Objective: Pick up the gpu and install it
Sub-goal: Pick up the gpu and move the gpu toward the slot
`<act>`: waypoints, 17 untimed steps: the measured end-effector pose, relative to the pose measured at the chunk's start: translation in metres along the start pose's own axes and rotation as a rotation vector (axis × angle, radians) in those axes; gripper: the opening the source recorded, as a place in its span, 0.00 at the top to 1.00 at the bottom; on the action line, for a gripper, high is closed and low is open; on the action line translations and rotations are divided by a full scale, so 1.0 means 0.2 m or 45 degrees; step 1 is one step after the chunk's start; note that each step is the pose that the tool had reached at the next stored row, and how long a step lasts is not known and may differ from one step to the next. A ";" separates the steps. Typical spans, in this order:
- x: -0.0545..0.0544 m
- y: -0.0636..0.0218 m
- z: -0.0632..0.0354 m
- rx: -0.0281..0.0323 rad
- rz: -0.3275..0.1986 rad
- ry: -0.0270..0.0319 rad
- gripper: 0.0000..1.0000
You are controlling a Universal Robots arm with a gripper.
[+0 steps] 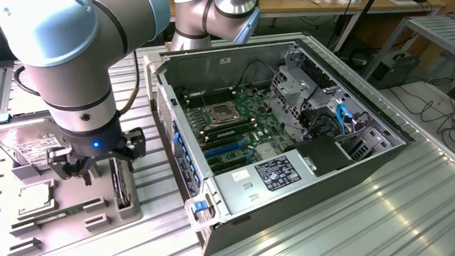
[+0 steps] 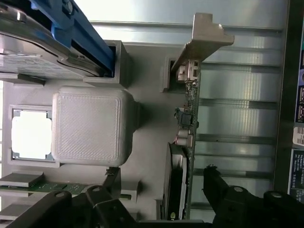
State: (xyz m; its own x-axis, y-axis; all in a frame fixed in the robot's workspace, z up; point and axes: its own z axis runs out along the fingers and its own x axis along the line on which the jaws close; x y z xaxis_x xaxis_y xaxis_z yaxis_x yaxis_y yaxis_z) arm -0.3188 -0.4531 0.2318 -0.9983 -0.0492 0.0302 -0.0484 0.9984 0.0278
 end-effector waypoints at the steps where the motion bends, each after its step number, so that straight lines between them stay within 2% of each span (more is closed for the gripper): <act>1: 0.00 0.000 0.001 0.0002 0.000 0.0003 0.24; 2: 0.00 0.000 0.001 0.0003 0.000 0.0004 0.30; 3: 0.00 0.000 0.001 0.0002 0.000 0.0003 0.30; 4: 0.00 0.000 0.002 0.0002 0.000 0.0003 0.36; 17: 0.00 0.000 0.016 0.0000 0.000 0.0000 0.36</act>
State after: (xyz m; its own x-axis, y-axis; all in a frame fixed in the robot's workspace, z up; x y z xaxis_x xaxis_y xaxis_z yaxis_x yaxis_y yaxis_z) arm -0.3187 -0.4531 0.2286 -0.9983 -0.0493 0.0303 -0.0484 0.9984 0.0278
